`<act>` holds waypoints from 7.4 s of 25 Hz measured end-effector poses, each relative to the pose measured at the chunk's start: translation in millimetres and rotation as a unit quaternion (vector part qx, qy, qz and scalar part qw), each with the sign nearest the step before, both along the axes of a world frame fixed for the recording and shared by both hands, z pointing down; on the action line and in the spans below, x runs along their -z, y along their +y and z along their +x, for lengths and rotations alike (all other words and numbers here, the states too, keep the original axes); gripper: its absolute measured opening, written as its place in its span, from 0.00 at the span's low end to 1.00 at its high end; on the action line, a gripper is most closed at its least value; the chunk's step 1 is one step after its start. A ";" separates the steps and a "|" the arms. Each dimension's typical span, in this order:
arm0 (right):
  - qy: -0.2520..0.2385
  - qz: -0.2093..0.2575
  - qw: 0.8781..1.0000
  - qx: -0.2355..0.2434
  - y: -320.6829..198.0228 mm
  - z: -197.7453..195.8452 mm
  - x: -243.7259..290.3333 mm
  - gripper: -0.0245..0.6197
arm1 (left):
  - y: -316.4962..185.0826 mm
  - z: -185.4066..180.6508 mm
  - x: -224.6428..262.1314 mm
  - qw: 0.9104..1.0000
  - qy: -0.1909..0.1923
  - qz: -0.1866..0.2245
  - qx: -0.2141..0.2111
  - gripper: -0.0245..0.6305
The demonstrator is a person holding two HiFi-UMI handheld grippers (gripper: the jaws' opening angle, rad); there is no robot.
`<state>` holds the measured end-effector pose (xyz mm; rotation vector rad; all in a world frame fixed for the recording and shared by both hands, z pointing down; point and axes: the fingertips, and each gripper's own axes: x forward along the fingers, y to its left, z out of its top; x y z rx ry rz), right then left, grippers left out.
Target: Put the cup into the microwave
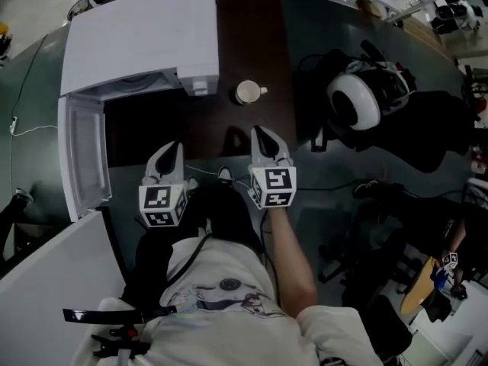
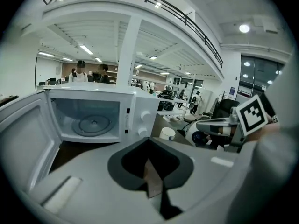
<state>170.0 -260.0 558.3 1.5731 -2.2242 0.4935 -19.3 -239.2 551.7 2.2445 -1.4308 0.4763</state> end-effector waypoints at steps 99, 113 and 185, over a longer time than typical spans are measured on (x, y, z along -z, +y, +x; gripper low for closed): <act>0.003 -0.027 0.985 0.170 -12.9 -198.7 10.3 0.10 | 19.7 -135.4 5.5 0.989 0.011 0.019 0.144 0.03; -0.004 -0.023 0.980 0.196 -41.7 -255.4 6.3 0.10 | 25.1 -179.0 6.3 0.979 0.009 0.033 0.200 0.03; -0.007 0.035 0.999 0.019 -206.9 -270.2 -74.2 0.26 | 12.5 -162.9 -82.5 0.987 0.024 -0.056 0.151 0.03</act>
